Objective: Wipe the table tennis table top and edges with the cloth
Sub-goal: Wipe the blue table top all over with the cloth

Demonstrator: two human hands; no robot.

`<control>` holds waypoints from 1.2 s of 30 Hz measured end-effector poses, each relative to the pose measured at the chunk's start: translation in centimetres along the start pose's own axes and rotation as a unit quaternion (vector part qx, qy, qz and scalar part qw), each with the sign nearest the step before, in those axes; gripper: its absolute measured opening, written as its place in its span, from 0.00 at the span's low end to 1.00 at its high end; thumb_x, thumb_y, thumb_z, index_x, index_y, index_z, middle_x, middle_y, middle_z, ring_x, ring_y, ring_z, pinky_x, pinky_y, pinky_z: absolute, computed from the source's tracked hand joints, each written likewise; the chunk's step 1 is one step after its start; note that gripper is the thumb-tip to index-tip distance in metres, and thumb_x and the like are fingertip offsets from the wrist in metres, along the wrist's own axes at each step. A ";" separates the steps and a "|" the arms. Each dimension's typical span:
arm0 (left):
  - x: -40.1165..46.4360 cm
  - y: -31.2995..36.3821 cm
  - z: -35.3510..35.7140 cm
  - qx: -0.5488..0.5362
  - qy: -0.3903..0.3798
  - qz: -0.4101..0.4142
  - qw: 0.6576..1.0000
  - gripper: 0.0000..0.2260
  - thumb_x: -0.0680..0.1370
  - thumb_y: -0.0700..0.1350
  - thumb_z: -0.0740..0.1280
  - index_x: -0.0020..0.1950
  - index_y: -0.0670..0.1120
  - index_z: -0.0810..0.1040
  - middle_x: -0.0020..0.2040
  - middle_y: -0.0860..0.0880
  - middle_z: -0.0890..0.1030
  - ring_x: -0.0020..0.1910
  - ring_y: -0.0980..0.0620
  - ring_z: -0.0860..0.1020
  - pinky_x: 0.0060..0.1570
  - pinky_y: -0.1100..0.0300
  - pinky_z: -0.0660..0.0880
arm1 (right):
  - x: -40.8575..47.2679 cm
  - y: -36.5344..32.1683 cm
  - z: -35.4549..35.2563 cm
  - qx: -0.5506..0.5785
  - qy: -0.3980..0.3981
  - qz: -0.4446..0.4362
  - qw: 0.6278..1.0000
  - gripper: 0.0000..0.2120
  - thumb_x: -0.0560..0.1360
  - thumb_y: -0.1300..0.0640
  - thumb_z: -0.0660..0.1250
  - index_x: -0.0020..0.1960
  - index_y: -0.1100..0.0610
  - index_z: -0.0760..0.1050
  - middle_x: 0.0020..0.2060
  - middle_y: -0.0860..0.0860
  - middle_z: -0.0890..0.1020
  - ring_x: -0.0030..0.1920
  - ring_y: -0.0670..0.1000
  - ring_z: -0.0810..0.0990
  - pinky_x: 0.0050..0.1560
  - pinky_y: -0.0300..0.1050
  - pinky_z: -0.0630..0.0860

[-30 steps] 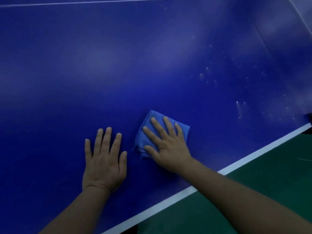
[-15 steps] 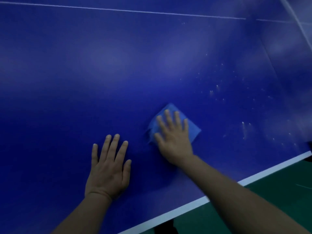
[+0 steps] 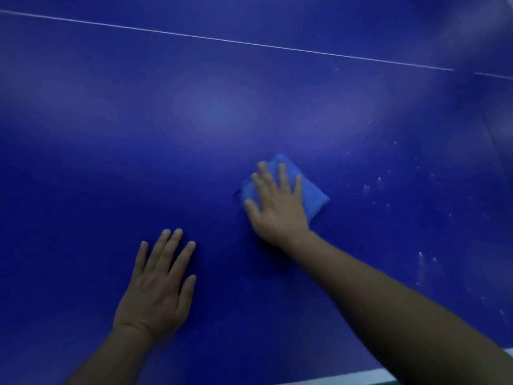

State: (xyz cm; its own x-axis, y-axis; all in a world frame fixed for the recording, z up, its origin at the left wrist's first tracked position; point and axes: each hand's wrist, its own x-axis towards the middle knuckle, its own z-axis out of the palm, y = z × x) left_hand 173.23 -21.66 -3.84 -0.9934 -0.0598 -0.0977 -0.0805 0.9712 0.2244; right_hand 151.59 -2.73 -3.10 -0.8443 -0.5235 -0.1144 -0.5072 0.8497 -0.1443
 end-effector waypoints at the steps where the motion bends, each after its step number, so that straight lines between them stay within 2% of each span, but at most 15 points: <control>1: 0.0 0.0 0.1 0.004 0.002 -0.001 1.000 0.28 0.83 0.56 0.48 0.78 0.44 0.67 0.80 0.43 0.61 0.81 0.44 0.55 0.77 0.40 0.50 | -1.1 -1.8 0.2 -0.002 -0.022 -0.054 0.998 0.34 0.80 0.37 0.43 0.81 0.49 0.58 0.82 0.46 0.51 0.81 0.59 0.42 0.76 0.69 0.38; 4: 0.0 0.4 0.2 0.006 0.011 -0.011 1.000 0.29 0.83 0.57 0.48 0.77 0.43 0.68 0.80 0.42 0.63 0.80 0.42 0.59 0.77 0.39 0.52 | -3.4 -3.6 0.3 0.008 -0.079 -0.177 0.981 0.29 0.82 0.38 0.42 0.81 0.43 0.55 0.82 0.45 0.49 0.81 0.57 0.38 0.76 0.65 0.32; 7: 0.2 0.6 0.2 0.004 0.029 -0.018 0.999 0.28 0.80 0.55 0.53 0.75 0.41 0.70 0.79 0.42 0.65 0.79 0.41 0.61 0.76 0.39 0.54 | -1.9 1.1 -0.2 -0.006 -0.041 -0.204 0.978 0.27 0.81 0.39 0.48 0.77 0.43 0.67 0.79 0.48 0.63 0.80 0.61 0.56 0.76 0.70 0.47; 9: 0.2 0.8 0.2 0.000 0.038 -0.025 0.999 0.27 0.80 0.54 0.54 0.75 0.41 0.71 0.78 0.42 0.65 0.79 0.42 0.61 0.76 0.39 0.54 | 0.7 6.3 -1.1 -0.028 -0.030 -0.121 0.992 0.29 0.80 0.38 0.45 0.77 0.42 0.65 0.80 0.48 0.61 0.80 0.62 0.55 0.75 0.71 0.49; 12: 0.0 0.8 0.2 0.001 0.043 -0.025 0.999 0.27 0.80 0.53 0.54 0.75 0.41 0.71 0.78 0.42 0.65 0.79 0.42 0.60 0.76 0.39 0.54 | 3.6 13.9 -3.4 -0.021 -0.045 0.060 0.997 0.26 0.83 0.38 0.43 0.80 0.38 0.53 0.82 0.44 0.49 0.81 0.57 0.43 0.77 0.66 0.41; 14: -0.1 0.7 0.2 0.004 0.041 -0.022 0.999 0.27 0.80 0.54 0.54 0.74 0.41 0.71 0.78 0.42 0.65 0.79 0.42 0.60 0.76 0.38 0.55 | 4.2 14.9 -3.9 0.016 -0.027 0.144 0.989 0.25 0.84 0.40 0.45 0.81 0.39 0.52 0.82 0.44 0.47 0.81 0.57 0.41 0.77 0.66 0.39; 16: 0.1 1.2 0.3 0.011 0.041 -0.037 0.998 0.27 0.79 0.54 0.54 0.72 0.39 0.73 0.77 0.40 0.67 0.78 0.41 0.62 0.76 0.38 0.55 | 3.2 12.2 -3.2 0.014 -0.023 0.158 0.987 0.26 0.84 0.40 0.45 0.81 0.39 0.51 0.82 0.45 0.46 0.81 0.58 0.41 0.76 0.68 0.39; 18: 1.1 2.9 0.2 -0.003 0.054 -0.104 0.993 0.28 0.78 0.55 0.54 0.68 0.38 0.75 0.74 0.39 0.70 0.76 0.39 0.63 0.76 0.38 0.54 | 0.8 8.2 -1.9 -0.013 -0.020 0.074 0.997 0.27 0.83 0.39 0.42 0.81 0.40 0.52 0.82 0.47 0.48 0.81 0.61 0.43 0.76 0.70 0.39; 20: 2.8 5.5 0.3 -0.036 0.082 -0.187 0.978 0.28 0.78 0.56 0.54 0.66 0.38 0.75 0.71 0.37 0.71 0.75 0.37 0.64 0.76 0.38 0.52 | -3.0 5.4 -0.8 -0.013 -0.041 -0.063 0.997 0.28 0.81 0.38 0.41 0.80 0.40 0.56 0.82 0.47 0.51 0.81 0.61 0.44 0.76 0.69 0.38; 23: 5.3 8.8 0.5 -0.057 0.121 -0.199 0.971 0.28 0.78 0.56 0.54 0.69 0.38 0.73 0.73 0.38 0.68 0.76 0.38 0.63 0.77 0.39 0.49 | -4.4 8.1 -0.7 -0.020 -0.076 -0.171 0.982 0.27 0.81 0.37 0.45 0.79 0.39 0.60 0.81 0.46 0.56 0.81 0.60 0.48 0.76 0.69 0.41; 25: 6.3 9.5 0.8 -0.051 0.114 -0.172 0.977 0.28 0.79 0.56 0.53 0.71 0.40 0.71 0.75 0.40 0.66 0.77 0.40 0.61 0.78 0.39 0.48 | -2.0 13.0 -1.8 -0.035 -0.033 -0.094 0.994 0.28 0.80 0.37 0.45 0.78 0.40 0.62 0.81 0.47 0.59 0.80 0.62 0.53 0.75 0.71 0.47; 28: 6.6 9.4 1.4 -0.042 0.087 -0.171 0.980 0.29 0.79 0.57 0.52 0.73 0.42 0.70 0.77 0.41 0.64 0.79 0.42 0.58 0.78 0.39 0.49 | 0.9 21.2 -4.0 -0.026 -0.044 0.118 0.992 0.26 0.83 0.38 0.44 0.80 0.37 0.52 0.82 0.44 0.49 0.81 0.57 0.44 0.77 0.68 0.41; 31: 6.8 9.5 1.5 -0.041 0.080 -0.179 0.980 0.28 0.79 0.58 0.52 0.73 0.42 0.70 0.77 0.41 0.65 0.79 0.42 0.57 0.78 0.40 0.48 | 0.8 22.2 -4.3 0.013 -0.023 0.191 0.981 0.26 0.84 0.39 0.45 0.81 0.38 0.50 0.82 0.44 0.47 0.81 0.57 0.41 0.77 0.68 0.40; 33: 6.9 9.6 1.4 -0.043 0.080 -0.180 0.980 0.28 0.79 0.57 0.52 0.73 0.42 0.70 0.77 0.41 0.65 0.79 0.42 0.58 0.78 0.40 0.48 | -1.1 18.7 -3.1 -0.011 -0.018 0.136 0.991 0.26 0.83 0.40 0.44 0.81 0.40 0.52 0.82 0.47 0.49 0.81 0.60 0.45 0.76 0.70 0.43; 36: 7.0 9.6 1.1 -0.039 0.083 -0.186 0.978 0.28 0.78 0.57 0.53 0.71 0.41 0.72 0.74 0.40 0.68 0.77 0.40 0.61 0.76 0.38 0.51 | -7.0 13.9 -0.8 -0.037 -0.024 -0.128 0.991 0.27 0.82 0.40 0.47 0.79 0.43 0.62 0.80 0.50 0.59 0.80 0.64 0.53 0.74 0.73 0.50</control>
State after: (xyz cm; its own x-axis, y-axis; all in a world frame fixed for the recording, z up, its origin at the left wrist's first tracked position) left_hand 165.56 -12.46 -3.44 -0.8936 -0.4478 -0.0295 -0.4379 0.8555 0.2765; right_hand 150.32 12.76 -3.50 -0.6785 -0.7228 -0.1311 -0.7158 0.6907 -0.1030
